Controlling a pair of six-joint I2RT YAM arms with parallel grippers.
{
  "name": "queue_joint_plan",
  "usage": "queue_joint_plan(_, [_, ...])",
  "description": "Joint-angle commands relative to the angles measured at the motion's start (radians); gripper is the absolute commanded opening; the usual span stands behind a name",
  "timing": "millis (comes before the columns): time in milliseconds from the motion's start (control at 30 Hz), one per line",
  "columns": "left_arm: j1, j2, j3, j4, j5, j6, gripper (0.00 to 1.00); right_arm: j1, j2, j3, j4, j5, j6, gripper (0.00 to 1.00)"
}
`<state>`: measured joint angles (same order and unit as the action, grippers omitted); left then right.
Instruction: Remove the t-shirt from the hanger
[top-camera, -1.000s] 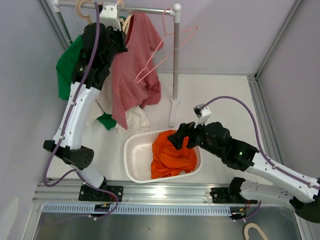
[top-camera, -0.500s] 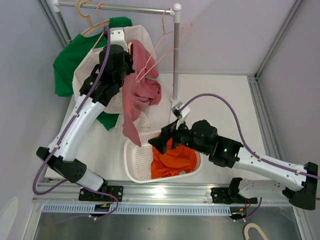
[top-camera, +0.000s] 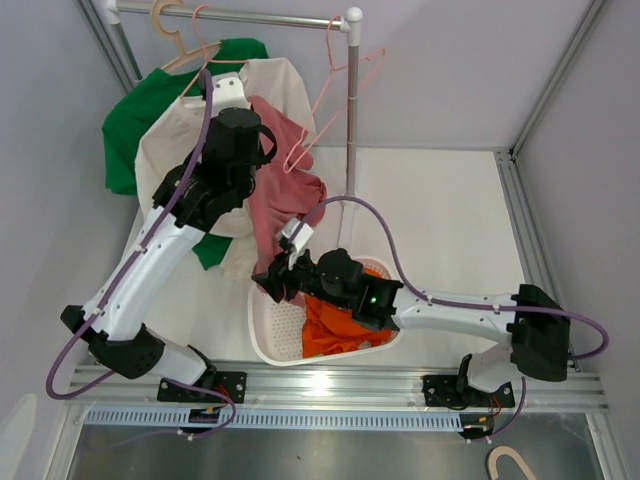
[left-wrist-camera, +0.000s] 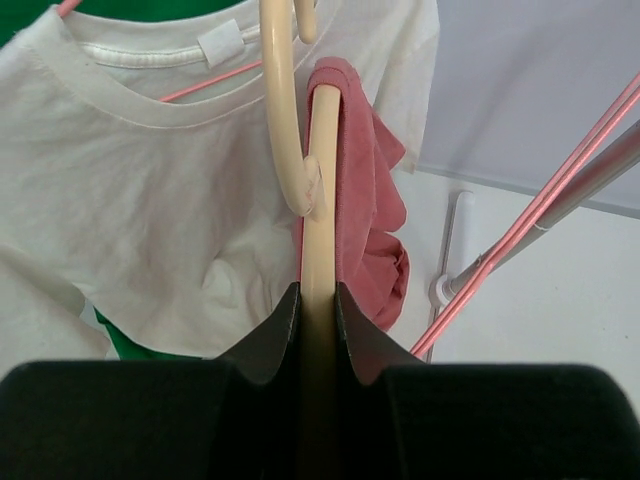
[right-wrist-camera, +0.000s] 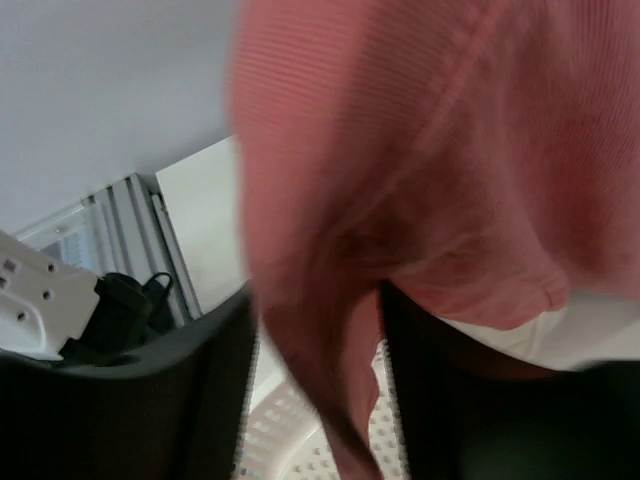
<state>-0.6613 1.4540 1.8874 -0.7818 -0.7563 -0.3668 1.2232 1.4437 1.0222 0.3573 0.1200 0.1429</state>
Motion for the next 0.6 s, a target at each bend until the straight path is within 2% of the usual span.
queue_joint_plan(0, [-0.018,-0.055,0.039,0.024,-0.064,-0.009,0.01,0.007,0.058,0.082,0.095,0.058,-0.045,0.47])
queue_joint_plan(67, [-0.018,-0.052,0.038,0.03,-0.066,-0.001,0.01,0.007,0.083,0.093,0.082,0.069,-0.034,0.08])
queue_joint_plan(100, [-0.018,-0.052,0.035,0.033,-0.066,0.002,0.01,0.01,0.081,0.093,0.068,0.07,-0.029,0.0])
queue_joint_plan(333, [-0.017,-0.009,0.009,0.148,-0.087,0.069,0.01,0.103,-0.029,0.033,-0.007,0.124,-0.016,0.0])
queue_joint_plan(467, [-0.011,0.066,0.05,0.226,-0.103,0.129,0.01,0.186,-0.112,0.0,-0.082,0.213,0.015,0.0])
queue_joint_plan(567, [0.002,0.127,0.111,0.225,-0.094,0.144,0.01,0.237,-0.163,-0.04,-0.125,0.248,0.073,0.0])
